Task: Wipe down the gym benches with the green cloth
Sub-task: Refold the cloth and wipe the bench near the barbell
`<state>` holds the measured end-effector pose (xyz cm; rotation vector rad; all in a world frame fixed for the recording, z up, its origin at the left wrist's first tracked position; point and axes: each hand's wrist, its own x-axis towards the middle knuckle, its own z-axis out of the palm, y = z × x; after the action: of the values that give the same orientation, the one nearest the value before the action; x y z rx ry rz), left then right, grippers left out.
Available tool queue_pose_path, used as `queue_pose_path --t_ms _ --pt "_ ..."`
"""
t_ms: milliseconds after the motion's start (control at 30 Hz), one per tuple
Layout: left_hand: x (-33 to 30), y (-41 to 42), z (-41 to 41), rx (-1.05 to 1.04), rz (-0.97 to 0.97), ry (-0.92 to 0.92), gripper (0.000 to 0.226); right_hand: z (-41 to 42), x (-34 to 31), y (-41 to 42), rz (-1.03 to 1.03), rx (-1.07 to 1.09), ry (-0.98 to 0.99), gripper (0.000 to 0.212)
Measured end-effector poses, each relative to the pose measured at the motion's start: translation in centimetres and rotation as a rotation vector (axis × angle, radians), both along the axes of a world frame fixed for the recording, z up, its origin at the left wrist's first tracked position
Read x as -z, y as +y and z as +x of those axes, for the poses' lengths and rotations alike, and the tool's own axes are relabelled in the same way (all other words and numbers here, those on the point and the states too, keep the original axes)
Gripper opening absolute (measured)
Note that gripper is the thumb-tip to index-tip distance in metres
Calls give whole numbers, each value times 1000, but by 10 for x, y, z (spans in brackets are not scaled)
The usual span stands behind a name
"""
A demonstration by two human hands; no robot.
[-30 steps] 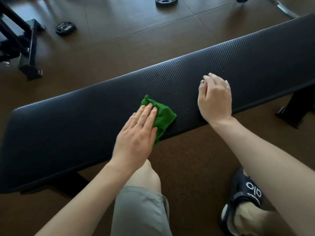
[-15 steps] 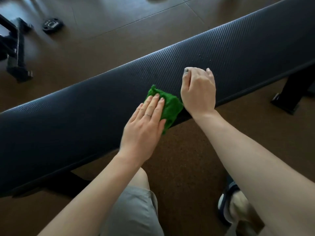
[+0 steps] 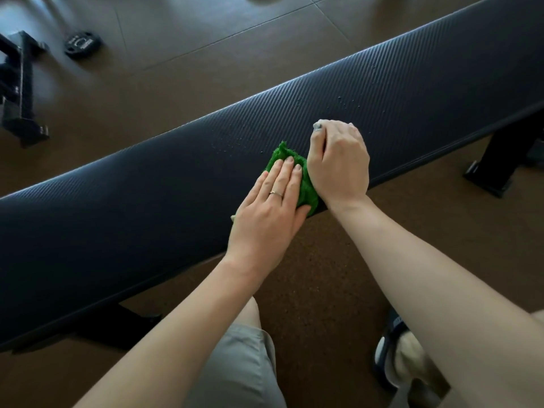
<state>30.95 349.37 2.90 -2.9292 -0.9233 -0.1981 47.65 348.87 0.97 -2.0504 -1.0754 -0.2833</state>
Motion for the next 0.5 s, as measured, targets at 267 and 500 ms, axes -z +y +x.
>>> queue_pose_path --t_ms 267,500 --pt "-3 12 -66 63 42 119 67 3 3 -4 -90 -84 -9 45" --pt "-8 41 3 -103 -200 3 60 -1 -2 1 -75 -39 -54 40"
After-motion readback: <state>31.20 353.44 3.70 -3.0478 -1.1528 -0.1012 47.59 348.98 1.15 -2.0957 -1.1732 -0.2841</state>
